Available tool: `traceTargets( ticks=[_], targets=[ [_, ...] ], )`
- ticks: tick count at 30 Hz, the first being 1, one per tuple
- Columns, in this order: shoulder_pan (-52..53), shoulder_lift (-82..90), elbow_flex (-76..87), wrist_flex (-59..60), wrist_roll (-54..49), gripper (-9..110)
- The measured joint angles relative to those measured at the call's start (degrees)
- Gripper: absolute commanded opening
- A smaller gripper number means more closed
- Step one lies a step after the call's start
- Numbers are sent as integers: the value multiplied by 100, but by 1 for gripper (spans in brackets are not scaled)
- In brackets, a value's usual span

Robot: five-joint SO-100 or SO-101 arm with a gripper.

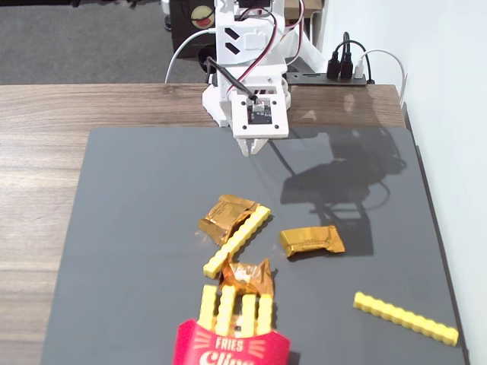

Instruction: Grab a fry

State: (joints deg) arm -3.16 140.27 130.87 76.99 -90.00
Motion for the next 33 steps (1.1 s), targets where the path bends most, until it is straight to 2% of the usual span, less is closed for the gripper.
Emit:
traceTargets(
  ticks=[12,24,33],
  targets=[
    [0,-2162,-2021,211,-369,1],
    [-220,-4210,-3902,211,-1239,1],
    [-650,-6504,-5994,387,-1705,3]
  ],
)
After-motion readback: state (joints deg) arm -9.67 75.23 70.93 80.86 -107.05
